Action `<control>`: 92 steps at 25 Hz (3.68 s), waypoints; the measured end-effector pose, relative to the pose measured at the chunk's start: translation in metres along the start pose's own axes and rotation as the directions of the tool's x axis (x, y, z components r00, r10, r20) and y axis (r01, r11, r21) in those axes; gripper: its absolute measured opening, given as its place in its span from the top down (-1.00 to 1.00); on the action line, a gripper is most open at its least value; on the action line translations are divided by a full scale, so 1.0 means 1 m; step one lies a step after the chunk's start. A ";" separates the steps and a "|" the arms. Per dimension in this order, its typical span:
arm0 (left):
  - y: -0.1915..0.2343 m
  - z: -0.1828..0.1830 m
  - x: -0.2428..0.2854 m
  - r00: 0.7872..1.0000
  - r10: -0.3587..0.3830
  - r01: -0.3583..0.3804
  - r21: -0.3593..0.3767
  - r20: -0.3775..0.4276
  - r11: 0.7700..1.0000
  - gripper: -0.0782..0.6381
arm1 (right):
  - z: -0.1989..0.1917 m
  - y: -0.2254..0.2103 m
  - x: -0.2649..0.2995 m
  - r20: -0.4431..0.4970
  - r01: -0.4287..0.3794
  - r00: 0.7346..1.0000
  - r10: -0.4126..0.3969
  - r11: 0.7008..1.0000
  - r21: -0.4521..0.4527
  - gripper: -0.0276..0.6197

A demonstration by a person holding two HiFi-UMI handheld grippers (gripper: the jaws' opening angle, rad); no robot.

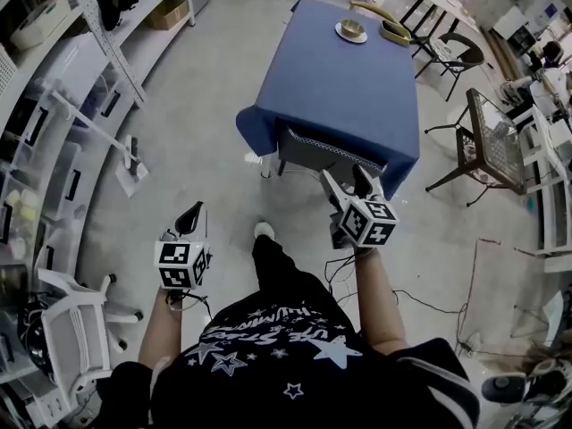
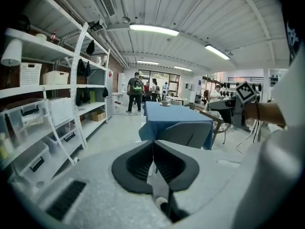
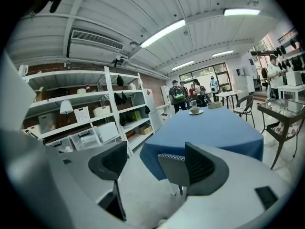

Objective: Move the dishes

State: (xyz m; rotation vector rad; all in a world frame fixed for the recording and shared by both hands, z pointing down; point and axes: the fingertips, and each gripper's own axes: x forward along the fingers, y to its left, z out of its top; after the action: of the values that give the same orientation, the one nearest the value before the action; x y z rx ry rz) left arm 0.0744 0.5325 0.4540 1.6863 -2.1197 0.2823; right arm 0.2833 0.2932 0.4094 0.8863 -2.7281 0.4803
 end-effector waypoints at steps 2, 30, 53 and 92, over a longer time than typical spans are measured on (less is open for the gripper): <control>0.008 0.020 0.036 1.000 -0.002 0.002 0.002 0.004 1.000 0.73 | 0.010 -0.018 0.029 -0.016 0.006 1.000 -0.006 1.000 0.002 -0.19; 0.053 0.207 0.348 0.984 -0.177 0.178 0.137 -0.018 0.974 0.73 | 0.137 -0.173 0.273 0.007 0.081 0.996 -0.085 0.970 0.229 -0.18; 0.076 0.376 0.676 0.821 -0.565 0.564 0.268 -0.081 0.781 0.73 | 0.275 -0.337 0.489 0.012 0.507 0.860 -0.509 0.859 0.071 -0.18; 0.037 0.371 0.813 0.732 -0.660 0.681 0.147 -0.172 0.717 0.73 | 0.359 -0.433 0.595 0.044 0.492 0.870 -0.491 0.870 -0.022 0.04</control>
State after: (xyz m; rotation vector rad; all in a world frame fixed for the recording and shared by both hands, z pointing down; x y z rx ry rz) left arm -0.1791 -0.3247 0.4832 2.3699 -1.2894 0.3554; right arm 0.0321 -0.4853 0.3698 1.5316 -2.3914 0.3128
